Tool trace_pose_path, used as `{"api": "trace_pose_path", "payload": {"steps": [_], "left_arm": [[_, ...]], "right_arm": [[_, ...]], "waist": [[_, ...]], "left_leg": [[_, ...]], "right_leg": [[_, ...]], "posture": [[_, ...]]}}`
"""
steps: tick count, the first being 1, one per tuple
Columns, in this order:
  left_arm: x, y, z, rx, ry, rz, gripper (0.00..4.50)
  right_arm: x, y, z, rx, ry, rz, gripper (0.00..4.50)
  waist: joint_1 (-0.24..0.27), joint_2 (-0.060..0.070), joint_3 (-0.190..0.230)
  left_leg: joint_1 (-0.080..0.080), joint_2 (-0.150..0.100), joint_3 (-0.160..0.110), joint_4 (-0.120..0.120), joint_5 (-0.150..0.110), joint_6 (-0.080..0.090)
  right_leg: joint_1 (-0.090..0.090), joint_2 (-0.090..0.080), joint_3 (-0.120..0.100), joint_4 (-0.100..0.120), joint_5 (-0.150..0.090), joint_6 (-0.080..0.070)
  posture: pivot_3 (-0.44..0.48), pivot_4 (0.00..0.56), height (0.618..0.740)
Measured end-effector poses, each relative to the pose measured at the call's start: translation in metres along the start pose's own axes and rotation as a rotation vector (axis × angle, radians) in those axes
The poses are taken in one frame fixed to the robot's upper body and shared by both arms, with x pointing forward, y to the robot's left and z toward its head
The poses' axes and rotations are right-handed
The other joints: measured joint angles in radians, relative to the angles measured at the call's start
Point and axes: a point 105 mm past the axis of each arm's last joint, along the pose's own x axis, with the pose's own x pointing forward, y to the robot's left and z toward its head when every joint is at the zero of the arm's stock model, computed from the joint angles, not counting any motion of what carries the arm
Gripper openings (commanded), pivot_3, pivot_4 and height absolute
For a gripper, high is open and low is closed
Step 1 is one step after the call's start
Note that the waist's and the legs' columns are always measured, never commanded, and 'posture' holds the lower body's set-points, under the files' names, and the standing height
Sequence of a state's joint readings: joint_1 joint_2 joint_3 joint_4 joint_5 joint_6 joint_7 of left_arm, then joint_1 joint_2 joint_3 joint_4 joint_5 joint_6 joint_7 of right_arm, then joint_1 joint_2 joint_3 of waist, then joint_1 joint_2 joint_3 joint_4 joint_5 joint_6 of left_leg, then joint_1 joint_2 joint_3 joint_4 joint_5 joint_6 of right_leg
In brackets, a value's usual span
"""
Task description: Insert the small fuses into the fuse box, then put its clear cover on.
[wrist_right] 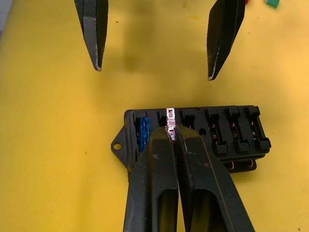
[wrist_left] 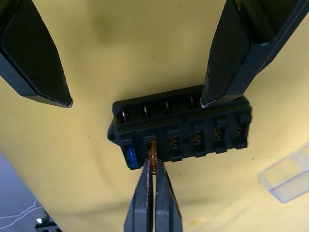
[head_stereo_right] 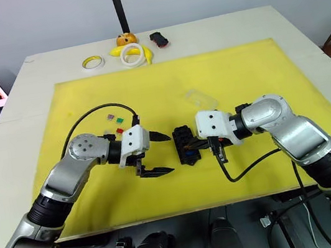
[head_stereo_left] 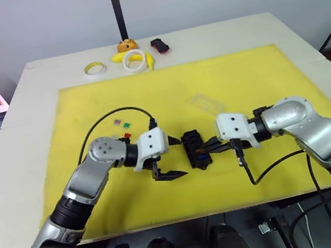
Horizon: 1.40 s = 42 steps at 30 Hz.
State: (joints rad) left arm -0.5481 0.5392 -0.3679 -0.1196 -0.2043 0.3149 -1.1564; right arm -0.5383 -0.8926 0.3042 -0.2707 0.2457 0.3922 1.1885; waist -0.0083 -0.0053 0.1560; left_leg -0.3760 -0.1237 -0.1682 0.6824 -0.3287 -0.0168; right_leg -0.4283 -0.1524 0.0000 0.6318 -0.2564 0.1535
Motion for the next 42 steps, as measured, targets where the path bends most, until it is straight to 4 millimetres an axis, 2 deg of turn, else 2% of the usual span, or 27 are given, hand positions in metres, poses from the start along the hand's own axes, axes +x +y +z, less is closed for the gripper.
{"api": "trace_pose_path", "payload": {"steps": [22,33,42], "left_arm": [[0.005,0.002,0.001,0.016,-0.005,0.003,4.46],[0.005,0.003,0.003,0.021,-0.007,0.003,4.46],[0.005,0.006,0.004,0.027,-0.005,0.007,4.46]], "right_arm": [[0.001,-0.006,-0.003,-0.073,0.045,0.041,0.0],[0.001,-0.009,-0.004,-0.05,0.056,0.065,0.0],[-0.003,-0.014,0.004,-0.031,0.045,0.081,0.0]], "waist": [[0.0,0.0,0.0],[0.0,0.0,0.0],[0.0,0.0,0.0]], "left_leg": [[0.0,0.0,0.0,0.0,0.0,0.0],[0.0,0.0,0.0,0.0,0.0,0.0],[0.0,0.0,0.0,0.0,0.0,0.0]], "right_leg": [[0.0,0.0,0.0,0.0,0.0,0.0],[0.0,0.0,0.0,0.0,0.0,0.0],[0.0,0.0,0.0,0.0,0.0,0.0]], "posture": [[0.0,0.15,0.74],[0.0,0.15,0.74],[0.0,0.15,0.74]]}}
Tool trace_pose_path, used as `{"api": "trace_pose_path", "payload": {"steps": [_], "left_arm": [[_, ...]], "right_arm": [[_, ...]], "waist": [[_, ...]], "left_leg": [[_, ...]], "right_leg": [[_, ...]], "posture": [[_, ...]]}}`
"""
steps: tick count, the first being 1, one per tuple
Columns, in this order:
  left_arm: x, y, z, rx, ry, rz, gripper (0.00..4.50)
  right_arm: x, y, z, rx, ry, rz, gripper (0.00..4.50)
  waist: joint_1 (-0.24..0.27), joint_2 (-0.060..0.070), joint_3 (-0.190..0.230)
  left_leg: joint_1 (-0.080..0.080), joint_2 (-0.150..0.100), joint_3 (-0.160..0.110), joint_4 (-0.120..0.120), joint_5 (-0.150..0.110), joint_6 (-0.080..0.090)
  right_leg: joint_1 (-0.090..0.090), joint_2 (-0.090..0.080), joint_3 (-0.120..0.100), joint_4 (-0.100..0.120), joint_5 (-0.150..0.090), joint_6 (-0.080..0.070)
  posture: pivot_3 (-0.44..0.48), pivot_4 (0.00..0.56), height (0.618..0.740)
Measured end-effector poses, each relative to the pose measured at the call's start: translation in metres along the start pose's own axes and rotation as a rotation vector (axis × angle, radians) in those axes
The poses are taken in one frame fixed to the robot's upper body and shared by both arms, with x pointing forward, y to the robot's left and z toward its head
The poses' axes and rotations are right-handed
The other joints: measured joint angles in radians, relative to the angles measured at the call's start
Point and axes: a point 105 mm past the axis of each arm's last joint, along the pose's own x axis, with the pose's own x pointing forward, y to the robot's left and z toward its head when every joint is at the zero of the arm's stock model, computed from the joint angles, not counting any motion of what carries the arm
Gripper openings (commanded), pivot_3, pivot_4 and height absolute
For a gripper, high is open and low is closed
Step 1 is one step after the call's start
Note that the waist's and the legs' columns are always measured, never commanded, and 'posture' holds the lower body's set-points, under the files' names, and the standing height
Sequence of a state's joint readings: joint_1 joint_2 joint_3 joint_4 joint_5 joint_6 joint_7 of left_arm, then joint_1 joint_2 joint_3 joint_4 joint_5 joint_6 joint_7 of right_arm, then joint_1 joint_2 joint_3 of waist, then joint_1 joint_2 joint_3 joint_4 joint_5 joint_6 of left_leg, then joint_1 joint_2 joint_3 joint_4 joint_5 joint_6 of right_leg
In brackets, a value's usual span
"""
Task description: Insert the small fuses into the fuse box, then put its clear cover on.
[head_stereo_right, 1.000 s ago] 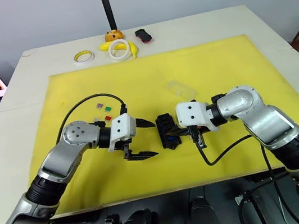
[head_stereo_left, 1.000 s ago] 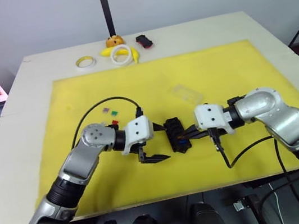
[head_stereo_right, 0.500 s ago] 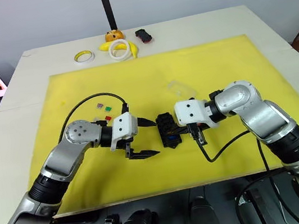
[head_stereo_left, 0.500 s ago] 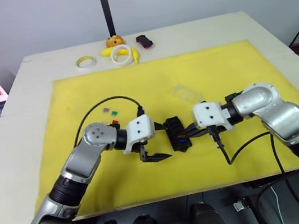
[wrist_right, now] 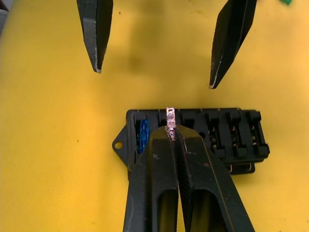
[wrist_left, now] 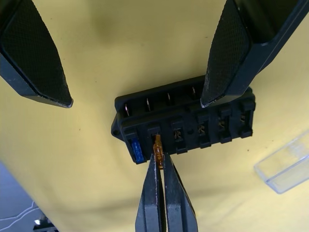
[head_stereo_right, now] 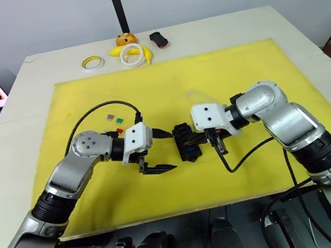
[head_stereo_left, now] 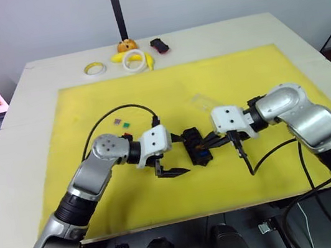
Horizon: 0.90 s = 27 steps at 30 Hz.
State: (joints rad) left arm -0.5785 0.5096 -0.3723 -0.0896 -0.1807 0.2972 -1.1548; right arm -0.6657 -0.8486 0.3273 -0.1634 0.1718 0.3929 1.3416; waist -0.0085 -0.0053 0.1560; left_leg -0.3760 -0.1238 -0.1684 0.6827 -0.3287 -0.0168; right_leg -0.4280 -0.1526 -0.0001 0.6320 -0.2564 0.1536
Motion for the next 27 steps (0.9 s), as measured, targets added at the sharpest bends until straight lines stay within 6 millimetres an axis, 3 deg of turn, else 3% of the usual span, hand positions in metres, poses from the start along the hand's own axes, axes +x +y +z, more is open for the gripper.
{"api": "trace_pose_path", "payload": {"steps": [27], "left_arm": [[-0.0001,0.0016,0.0,0.017,0.011,0.007,4.46]], "right_arm": [[0.0023,-0.0015,-0.0054,-0.057,0.013,-0.007,0.0]], "waist": [[-0.002,0.0,0.0]], "left_leg": [[0.0,0.0,0.0,0.0,0.0,0.0]], "right_leg": [[0.0,0.0,0.0,0.0,0.0,0.0]], "posture": [[0.0,0.15,0.74]]}}
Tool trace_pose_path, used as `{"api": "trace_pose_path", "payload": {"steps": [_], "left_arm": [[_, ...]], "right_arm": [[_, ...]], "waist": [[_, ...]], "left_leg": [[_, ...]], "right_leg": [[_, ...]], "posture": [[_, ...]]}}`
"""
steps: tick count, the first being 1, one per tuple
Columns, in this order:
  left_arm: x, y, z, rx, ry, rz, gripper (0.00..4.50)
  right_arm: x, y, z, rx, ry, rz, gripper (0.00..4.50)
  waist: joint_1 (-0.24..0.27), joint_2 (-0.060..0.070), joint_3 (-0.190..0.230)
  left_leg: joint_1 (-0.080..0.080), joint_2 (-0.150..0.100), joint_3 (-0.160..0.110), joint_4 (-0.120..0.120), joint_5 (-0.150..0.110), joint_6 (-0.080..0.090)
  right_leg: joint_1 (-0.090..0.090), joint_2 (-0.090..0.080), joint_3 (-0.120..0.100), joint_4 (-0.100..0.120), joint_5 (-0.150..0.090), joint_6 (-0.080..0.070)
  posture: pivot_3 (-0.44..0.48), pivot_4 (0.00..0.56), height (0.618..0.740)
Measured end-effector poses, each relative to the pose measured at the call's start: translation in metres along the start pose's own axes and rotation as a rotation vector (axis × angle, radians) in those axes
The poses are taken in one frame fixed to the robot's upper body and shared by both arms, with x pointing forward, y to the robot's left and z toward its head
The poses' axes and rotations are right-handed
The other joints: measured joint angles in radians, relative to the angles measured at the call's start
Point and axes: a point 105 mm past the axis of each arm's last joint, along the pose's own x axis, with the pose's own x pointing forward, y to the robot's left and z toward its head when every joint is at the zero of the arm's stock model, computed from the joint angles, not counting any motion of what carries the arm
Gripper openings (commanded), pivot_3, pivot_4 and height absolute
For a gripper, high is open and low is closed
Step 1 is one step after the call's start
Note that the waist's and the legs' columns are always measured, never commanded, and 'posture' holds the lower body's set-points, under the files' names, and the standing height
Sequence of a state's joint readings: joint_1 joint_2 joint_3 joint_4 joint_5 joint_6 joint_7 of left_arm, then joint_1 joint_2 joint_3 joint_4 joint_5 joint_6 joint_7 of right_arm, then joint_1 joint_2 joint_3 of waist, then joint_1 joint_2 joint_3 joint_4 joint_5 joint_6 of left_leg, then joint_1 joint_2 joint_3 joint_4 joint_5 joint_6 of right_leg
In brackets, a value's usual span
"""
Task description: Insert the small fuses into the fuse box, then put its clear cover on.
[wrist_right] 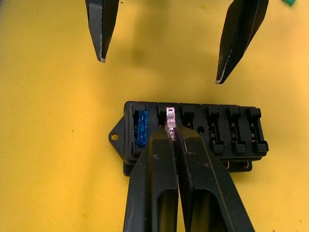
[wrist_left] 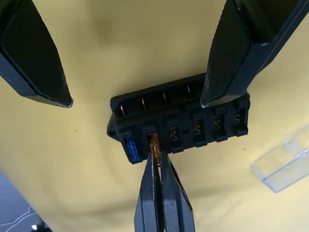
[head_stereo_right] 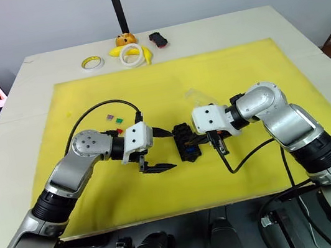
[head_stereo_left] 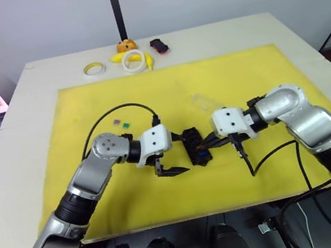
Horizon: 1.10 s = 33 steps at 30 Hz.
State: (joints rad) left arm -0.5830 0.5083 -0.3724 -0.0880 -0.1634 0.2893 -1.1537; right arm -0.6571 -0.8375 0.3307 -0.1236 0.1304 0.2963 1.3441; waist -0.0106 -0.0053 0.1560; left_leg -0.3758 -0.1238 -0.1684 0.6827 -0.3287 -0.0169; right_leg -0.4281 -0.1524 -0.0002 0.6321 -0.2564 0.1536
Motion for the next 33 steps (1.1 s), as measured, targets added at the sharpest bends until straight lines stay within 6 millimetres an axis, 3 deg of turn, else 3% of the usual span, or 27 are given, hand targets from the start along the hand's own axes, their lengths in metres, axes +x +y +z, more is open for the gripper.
{"api": "trace_pose_path", "payload": {"steps": [33], "left_arm": [[0.0046,-0.001,-0.0046,-0.019,0.002,0.003,4.46]], "right_arm": [[-0.0002,0.0013,0.0016,-0.021,0.0,0.034,0.0]], "waist": [[0.001,0.0,0.0]], "left_leg": [[0.0,0.0,0.0,0.0,0.0,0.0]], "right_leg": [[0.0,0.0,0.0,0.0,0.0,0.0]], "posture": [[0.0,0.15,0.74]]}}
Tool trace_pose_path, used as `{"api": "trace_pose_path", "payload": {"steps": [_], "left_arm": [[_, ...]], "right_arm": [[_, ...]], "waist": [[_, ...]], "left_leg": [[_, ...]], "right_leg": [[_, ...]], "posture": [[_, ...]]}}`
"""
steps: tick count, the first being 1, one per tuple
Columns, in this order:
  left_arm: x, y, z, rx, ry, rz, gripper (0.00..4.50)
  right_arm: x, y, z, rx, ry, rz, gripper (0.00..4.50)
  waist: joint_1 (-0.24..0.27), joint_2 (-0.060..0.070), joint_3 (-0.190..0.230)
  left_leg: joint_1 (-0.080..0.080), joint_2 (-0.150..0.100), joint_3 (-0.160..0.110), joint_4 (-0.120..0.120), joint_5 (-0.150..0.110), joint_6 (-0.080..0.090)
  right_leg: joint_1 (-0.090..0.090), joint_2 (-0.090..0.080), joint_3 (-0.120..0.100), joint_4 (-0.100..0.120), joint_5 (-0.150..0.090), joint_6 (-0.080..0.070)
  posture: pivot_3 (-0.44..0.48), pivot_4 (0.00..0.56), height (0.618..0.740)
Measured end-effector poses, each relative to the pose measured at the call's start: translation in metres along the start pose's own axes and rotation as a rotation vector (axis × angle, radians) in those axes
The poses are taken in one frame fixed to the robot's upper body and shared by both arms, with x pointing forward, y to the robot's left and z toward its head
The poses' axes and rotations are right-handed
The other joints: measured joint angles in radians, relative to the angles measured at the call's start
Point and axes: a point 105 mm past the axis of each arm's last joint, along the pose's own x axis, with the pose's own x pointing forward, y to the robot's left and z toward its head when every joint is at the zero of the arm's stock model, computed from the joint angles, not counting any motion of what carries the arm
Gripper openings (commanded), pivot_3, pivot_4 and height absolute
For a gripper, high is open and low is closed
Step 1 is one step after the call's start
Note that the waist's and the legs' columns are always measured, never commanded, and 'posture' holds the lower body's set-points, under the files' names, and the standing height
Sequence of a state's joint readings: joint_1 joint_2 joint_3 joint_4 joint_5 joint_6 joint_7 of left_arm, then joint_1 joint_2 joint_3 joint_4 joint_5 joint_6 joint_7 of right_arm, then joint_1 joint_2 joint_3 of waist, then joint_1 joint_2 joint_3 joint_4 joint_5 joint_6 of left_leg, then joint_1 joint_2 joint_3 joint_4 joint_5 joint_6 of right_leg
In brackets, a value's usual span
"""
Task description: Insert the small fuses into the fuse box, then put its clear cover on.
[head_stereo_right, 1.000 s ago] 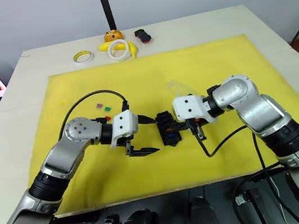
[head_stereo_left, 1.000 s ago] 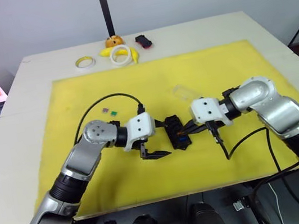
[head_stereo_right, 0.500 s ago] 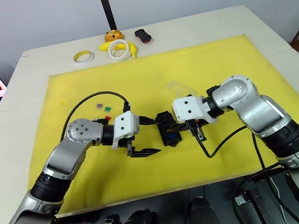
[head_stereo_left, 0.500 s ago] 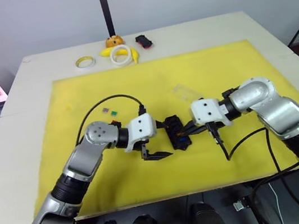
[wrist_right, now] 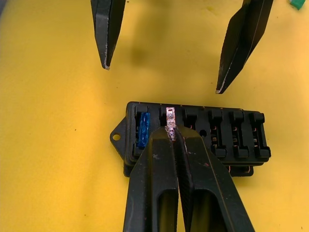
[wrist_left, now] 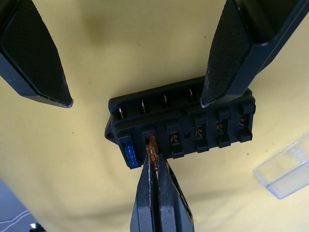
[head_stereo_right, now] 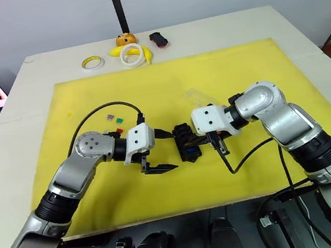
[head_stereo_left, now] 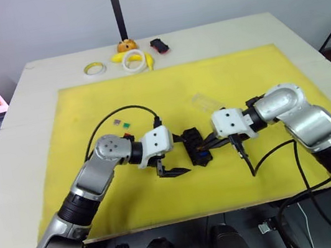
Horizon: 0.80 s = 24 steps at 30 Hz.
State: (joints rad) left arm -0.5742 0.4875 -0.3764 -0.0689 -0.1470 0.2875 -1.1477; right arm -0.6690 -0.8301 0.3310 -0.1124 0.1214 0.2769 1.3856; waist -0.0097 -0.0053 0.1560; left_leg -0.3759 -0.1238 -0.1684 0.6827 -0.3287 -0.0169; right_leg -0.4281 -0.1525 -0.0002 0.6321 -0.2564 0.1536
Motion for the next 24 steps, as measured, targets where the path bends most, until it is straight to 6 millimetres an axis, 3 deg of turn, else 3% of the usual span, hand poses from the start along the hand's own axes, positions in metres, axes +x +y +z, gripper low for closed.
{"api": "trace_pose_path", "payload": {"steps": [24], "left_arm": [[0.0035,-0.0018,-0.0016,-0.006,-0.008,0.0,4.46]], "right_arm": [[0.0048,-0.0012,0.0003,0.012,-0.002,-0.007,0.0]], "waist": [[-0.002,0.0,0.0]], "left_leg": [[0.0,0.0,0.0,0.0,0.0,0.0]], "right_leg": [[0.0,0.0,0.0,0.0,0.0,0.0]], "posture": [[0.0,0.15,0.74]]}}
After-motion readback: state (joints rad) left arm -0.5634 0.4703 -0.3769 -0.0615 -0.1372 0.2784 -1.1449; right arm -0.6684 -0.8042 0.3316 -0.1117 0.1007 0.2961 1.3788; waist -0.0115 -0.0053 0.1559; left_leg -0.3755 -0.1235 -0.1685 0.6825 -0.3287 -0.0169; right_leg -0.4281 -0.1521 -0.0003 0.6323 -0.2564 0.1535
